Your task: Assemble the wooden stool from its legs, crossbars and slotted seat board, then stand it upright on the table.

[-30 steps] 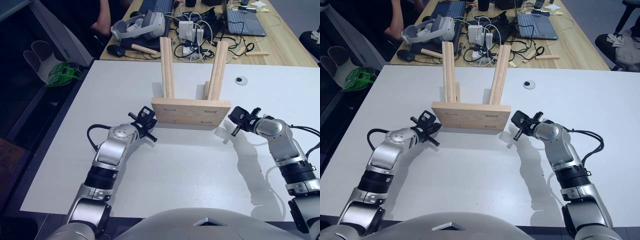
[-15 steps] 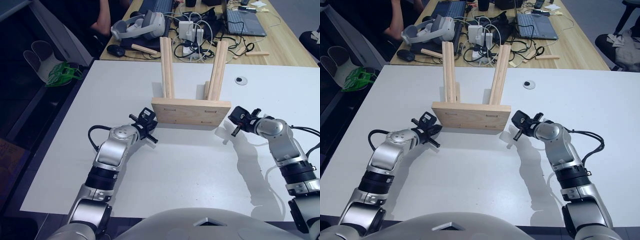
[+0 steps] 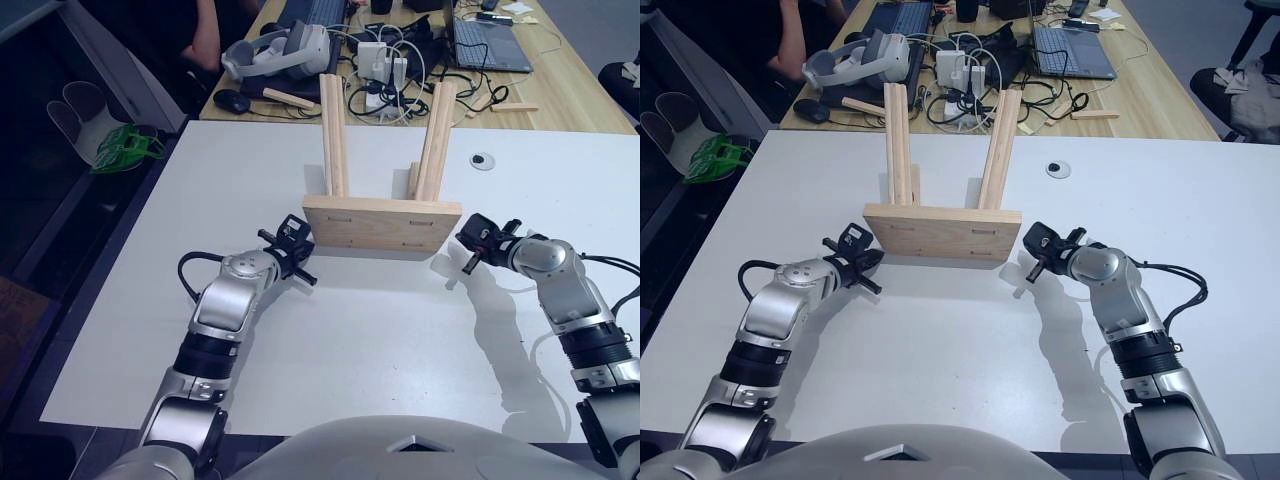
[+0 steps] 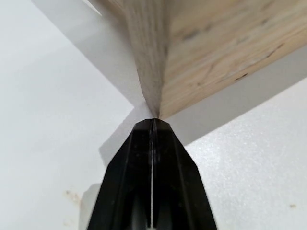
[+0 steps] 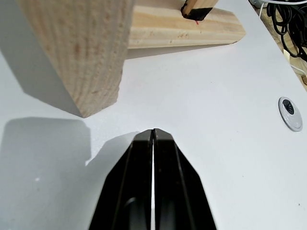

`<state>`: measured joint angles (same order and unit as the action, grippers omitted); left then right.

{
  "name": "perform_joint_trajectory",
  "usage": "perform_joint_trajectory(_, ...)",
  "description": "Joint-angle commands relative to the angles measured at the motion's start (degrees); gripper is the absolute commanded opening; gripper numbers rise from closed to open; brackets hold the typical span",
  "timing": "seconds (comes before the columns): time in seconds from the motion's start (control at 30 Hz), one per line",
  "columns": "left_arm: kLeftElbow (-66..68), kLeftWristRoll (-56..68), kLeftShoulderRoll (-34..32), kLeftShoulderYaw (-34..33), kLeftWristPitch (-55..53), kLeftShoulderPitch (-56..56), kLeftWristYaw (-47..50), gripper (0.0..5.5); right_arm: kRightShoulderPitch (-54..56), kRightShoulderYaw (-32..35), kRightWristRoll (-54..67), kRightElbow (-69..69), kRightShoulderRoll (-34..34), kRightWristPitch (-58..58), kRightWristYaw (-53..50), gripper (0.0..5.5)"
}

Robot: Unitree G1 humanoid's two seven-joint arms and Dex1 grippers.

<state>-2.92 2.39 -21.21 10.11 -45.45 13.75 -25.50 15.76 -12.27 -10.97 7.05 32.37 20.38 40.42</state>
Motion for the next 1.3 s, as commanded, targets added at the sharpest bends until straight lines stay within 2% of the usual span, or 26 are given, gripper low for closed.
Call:
perform_joint_trajectory(0.03, 1.9, -0.1, 1.4, -0.6, 0.7, 2.0, 1.4, 0.02, 0.9, 0.2, 0.4, 0.0, -0.2, 0.5, -0.4, 0.0)
perform_joint_trajectory(0.27, 2.1, 0.3, 2.8, -0.1, 0.9, 2.1, 1.5, 0.02, 0.7, 0.6, 0.5, 0.0, 0.3, 0.5, -0.1, 0.0)
perform_joint_trajectory(0.57, 1.9, 0.8, 3.9, -0.9, 1.0, 1.8, 2.1, 0.02, 1.3, 8.1, 11.7, 6.4, -1.8, 7.4, 3.0, 0.0)
perform_joint_trajectory(0.93, 2.7, 0.8, 4.6, -0.5, 1.5, 2.6, 2.3, 0.02, 8.6, 8.3, 16.1, 25.8, -4.3, -4.4, 12.3, 0.0)
perform_joint_trajectory(1.3, 3.0, 0.7, 4.6, -0.4, 1.8, 2.8, 2.1, 0.02, 10.2, 10.0, 18.8, 29.9, -5.9, -7.4, 14.5, 0.0)
